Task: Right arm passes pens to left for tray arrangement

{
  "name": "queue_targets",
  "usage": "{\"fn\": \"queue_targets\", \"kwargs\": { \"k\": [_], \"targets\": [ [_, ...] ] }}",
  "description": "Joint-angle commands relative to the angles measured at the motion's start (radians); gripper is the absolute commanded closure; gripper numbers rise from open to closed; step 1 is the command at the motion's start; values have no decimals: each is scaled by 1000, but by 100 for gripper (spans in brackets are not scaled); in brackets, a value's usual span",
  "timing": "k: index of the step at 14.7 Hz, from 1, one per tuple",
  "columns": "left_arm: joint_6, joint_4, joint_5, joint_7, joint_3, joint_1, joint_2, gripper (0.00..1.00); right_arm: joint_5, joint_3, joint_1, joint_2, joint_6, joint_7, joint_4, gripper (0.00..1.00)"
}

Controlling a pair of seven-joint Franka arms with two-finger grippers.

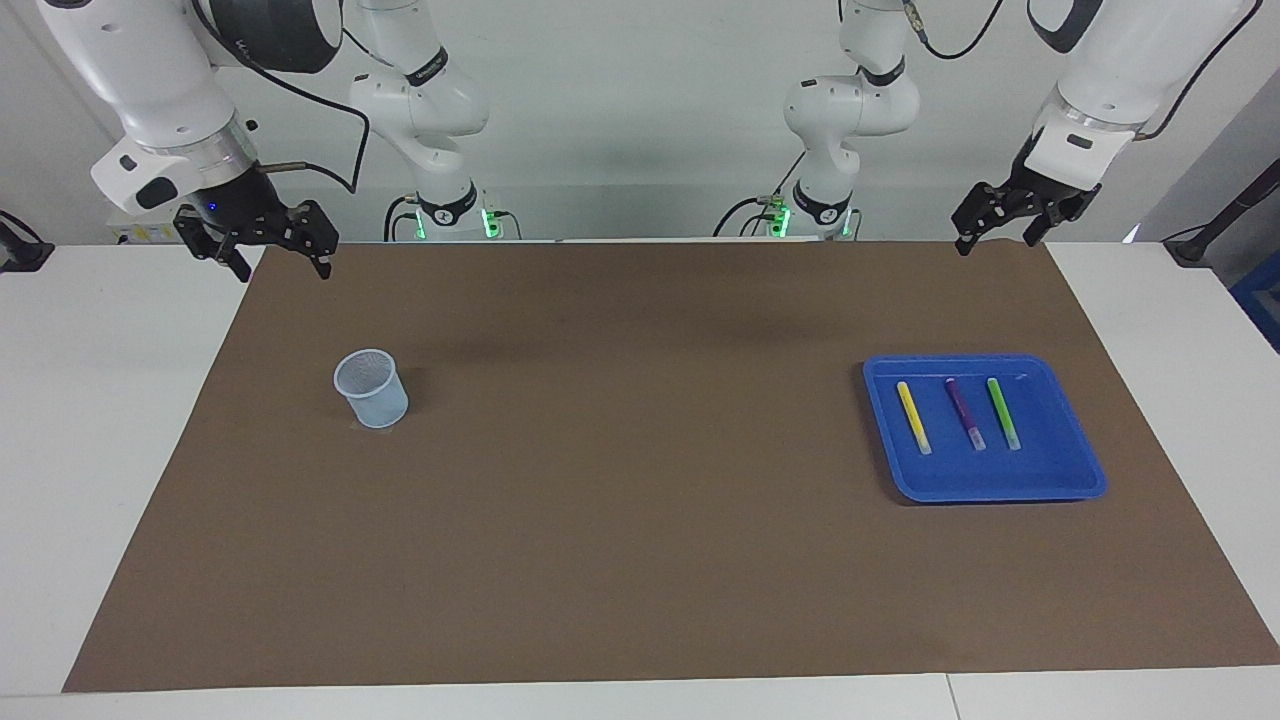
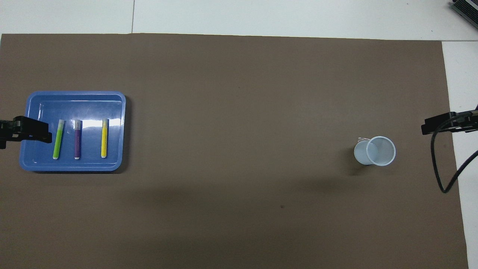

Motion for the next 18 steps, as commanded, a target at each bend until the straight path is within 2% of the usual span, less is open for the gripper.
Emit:
{"fn": "queue_targets", "kwargs": {
  "k": [1,9,18],
  "targets": [
    [56,-58,-32,14,9,-3,-26,0,14,-5,2,-12,-1,-26,-6,0],
    [80,-33,-30,9,-38,31,-16,0,14,-5,2,-12,1,-26,-6,0],
    [76,-27,-30,16,-32,41,-14,0,14,-5,2,-12,-1,-26,-6,0]
  ]
}}
